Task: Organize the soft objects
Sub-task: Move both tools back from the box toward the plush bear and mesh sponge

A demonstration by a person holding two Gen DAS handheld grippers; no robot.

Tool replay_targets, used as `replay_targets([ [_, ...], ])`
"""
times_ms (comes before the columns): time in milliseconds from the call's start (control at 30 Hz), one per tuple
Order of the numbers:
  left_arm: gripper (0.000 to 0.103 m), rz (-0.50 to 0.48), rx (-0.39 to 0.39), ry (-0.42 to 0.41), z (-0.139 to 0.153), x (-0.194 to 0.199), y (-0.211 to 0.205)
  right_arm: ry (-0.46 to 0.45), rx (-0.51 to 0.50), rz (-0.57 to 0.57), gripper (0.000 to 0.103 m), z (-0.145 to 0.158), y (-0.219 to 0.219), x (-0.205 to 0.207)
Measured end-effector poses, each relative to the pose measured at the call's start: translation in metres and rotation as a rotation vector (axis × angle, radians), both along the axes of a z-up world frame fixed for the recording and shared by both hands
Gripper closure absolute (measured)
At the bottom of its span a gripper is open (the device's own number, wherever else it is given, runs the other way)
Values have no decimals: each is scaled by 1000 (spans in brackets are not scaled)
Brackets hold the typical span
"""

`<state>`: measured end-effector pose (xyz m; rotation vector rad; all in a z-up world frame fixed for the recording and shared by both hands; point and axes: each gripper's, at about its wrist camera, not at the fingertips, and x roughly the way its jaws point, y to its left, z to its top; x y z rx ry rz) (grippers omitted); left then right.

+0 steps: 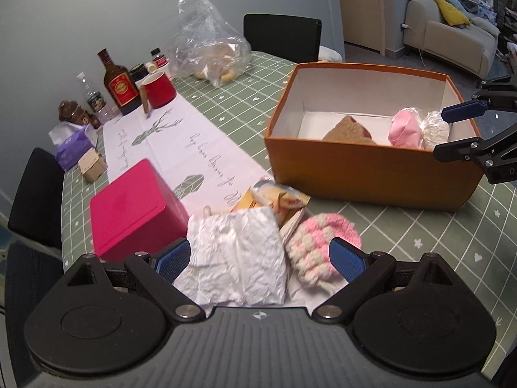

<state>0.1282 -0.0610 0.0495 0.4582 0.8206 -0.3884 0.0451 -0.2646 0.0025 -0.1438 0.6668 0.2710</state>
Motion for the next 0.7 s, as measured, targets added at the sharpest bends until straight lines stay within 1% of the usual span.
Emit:
replay_targets([
  [100,0,20,-34,10,-9,-6,13,3,-20,25,45,-3,12,-2],
  [167,0,15,-41,18,-17,-13,18,8,-36,45,45,-6,19,-3],
  [300,0,-12,-57,35,-32,-24,22,20,-67,73,45,-13,29,-5],
  [433,0,-41,-111,56,-45,-34,23,33,-82,81,45,-19,35,-4],
  [700,0,-120,-147,98,-71,-48,15,63,-113,94,45,-31,42,-1],
])
